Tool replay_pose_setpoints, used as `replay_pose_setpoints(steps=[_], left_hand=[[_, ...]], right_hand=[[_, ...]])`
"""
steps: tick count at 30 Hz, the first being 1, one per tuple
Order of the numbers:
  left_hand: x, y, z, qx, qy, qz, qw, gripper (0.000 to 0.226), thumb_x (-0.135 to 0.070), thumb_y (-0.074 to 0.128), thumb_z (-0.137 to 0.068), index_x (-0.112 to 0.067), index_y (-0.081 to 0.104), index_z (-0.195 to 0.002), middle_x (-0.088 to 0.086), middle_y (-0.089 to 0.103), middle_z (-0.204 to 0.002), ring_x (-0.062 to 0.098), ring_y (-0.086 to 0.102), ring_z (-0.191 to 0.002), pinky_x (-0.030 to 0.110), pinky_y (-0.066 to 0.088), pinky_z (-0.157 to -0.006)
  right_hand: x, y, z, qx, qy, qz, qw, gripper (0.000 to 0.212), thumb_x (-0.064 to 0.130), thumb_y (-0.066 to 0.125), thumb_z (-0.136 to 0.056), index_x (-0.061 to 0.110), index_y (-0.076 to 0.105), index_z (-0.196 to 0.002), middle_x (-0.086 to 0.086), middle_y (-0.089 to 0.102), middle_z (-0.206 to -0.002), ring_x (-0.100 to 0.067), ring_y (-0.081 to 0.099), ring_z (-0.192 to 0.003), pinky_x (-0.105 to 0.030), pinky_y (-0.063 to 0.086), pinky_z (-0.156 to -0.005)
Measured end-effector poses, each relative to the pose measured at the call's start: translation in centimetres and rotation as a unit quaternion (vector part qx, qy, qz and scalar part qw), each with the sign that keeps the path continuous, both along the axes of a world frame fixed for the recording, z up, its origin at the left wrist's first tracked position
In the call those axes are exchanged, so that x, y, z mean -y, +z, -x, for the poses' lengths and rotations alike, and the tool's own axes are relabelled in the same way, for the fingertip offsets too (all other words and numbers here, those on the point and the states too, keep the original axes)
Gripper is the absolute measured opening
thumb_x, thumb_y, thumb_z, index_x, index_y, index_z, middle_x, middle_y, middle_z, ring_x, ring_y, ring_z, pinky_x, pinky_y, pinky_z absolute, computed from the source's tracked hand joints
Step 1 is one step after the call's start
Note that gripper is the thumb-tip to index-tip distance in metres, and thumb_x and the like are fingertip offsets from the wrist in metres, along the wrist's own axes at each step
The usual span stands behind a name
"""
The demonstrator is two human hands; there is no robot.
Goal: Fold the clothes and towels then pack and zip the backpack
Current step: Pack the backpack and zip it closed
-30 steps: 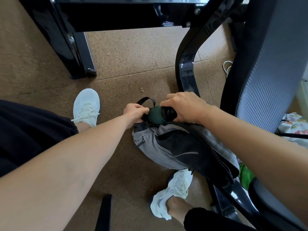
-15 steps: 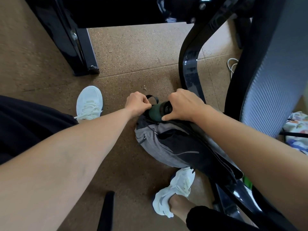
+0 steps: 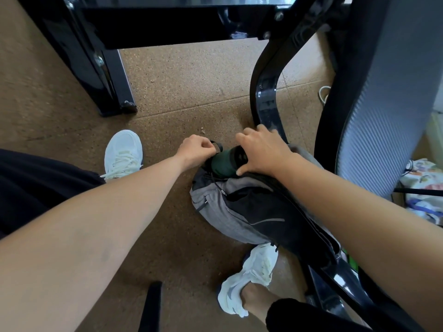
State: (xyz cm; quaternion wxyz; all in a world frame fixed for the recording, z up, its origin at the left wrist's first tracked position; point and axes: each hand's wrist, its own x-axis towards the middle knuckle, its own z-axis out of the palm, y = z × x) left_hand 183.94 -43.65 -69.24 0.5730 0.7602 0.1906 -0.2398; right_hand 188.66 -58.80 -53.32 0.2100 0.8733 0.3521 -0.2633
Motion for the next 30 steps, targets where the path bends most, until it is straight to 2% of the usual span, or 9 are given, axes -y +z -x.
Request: replay_pose_setpoints(steps=[3,5,7,9,14,18,23,27,30], left_hand=[[-0.4,3.5,-1.5,-0.01,-0.098,0.2,0.975,0.037,-0.015,0.068,-0.087,-0.024,0.071,-0.123,-0.006,0.071,-0.117,0.011,0.065,-0.11,0.02,0.05,-0.084],[-0.3,5.6,-2.5,-0.031,-0.234,0.238,0.942,0.061,-0.004,0.071,-0.086,-0.03,0.057,-0.139,-0.006,0.063,-0.135,0.005,0.059,-0.121,0.017,0.051,-0.089],[0.2,6.3,-3.2,0.01,-0.319,0.166,0.933,0.079,-0.004,0.085,-0.075,-0.035,0.052,-0.141,-0.009,0.059,-0.138,0.008,0.056,-0.126,0.025,0.049,-0.099],[0.6,6.4,-3.5,0.076,-0.333,0.074,0.937,0.084,-0.014,0.095,-0.064,-0.037,0.055,-0.135,-0.013,0.059,-0.134,0.01,0.056,-0.123,0.034,0.047,-0.105],[0.5,6.9,-2.9,0.175,-0.327,-0.034,0.928,0.07,-0.032,0.097,-0.06,-0.032,0.063,-0.121,-0.01,0.065,-0.119,0.015,0.06,-0.112,0.042,0.052,-0.098],[-0.4,7.1,-2.9,0.168,-0.325,-0.071,0.928,0.069,-0.037,0.096,-0.06,-0.034,0.063,-0.12,-0.008,0.066,-0.117,0.017,0.06,-0.111,0.042,0.053,-0.096],[-1.7,8.2,-3.8,0.131,-0.391,-0.112,0.904,0.072,-0.026,0.094,-0.063,-0.036,0.059,-0.125,-0.007,0.065,-0.119,0.019,0.062,-0.111,0.044,0.053,-0.097],[-1.3,8.1,-2.8,0.147,-0.382,-0.139,0.902,0.07,-0.035,0.09,-0.064,-0.038,0.055,-0.124,-0.008,0.065,-0.118,0.019,0.061,-0.11,0.041,0.052,-0.095],[-0.7,7.6,-1.6,0.171,-0.354,-0.146,0.908,0.07,-0.038,0.087,-0.064,-0.04,0.055,-0.127,-0.009,0.066,-0.123,0.017,0.061,-0.113,0.039,0.052,-0.096]], right_hand=[[0.4,1.5,-0.1,0.009,-0.056,0.032,0.998,0.058,0.034,0.079,-0.083,0.015,0.048,-0.128,-0.012,0.053,-0.126,-0.04,0.058,-0.114,-0.044,0.042,-0.072],[1.1,2.3,-0.2,0.025,-0.067,0.055,0.996,0.044,0.021,0.07,-0.087,0.014,0.051,-0.125,-0.014,0.06,-0.122,-0.04,0.061,-0.111,-0.041,0.04,-0.07],[2.1,3.0,-0.2,0.037,-0.077,0.05,0.995,0.034,0.015,0.067,-0.087,0.013,0.056,-0.12,-0.015,0.063,-0.117,-0.04,0.063,-0.108,-0.04,0.04,-0.07],[3.0,3.2,0.0,0.043,-0.092,0.022,0.995,0.028,0.015,0.067,-0.087,0.013,0.059,-0.115,-0.014,0.064,-0.112,-0.04,0.063,-0.104,-0.04,0.041,-0.07],[4.4,2.9,1.0,0.046,-0.116,-0.029,0.992,0.021,0.016,0.065,-0.09,0.013,0.061,-0.111,-0.015,0.064,-0.106,-0.04,0.062,-0.1,-0.039,0.042,-0.069],[5.0,3.1,1.1,0.039,-0.131,-0.067,0.988,0.021,0.019,0.068,-0.09,0.014,0.063,-0.111,-0.014,0.065,-0.104,-0.04,0.062,-0.1,-0.038,0.041,-0.069],[5.5,3.5,1.3,0.036,-0.134,-0.115,0.984,0.026,0.017,0.068,-0.086,0.019,0.061,-0.112,-0.01,0.064,-0.105,-0.039,0.062,-0.099,-0.04,0.046,-0.069],[6.1,5.0,2.3,0.085,-0.039,-0.119,0.989,0.054,0.017,0.074,-0.075,0.023,0.052,-0.123,-0.007,0.05,-0.117,-0.034,0.056,-0.101,-0.042,0.045,-0.07],[7.3,6.0,4.1,0.146,0.036,-0.087,0.985,0.055,0.018,0.075,-0.068,0.022,0.056,-0.12,-0.01,0.049,-0.127,-0.036,0.053,-0.103,-0.044,0.047,-0.073]])
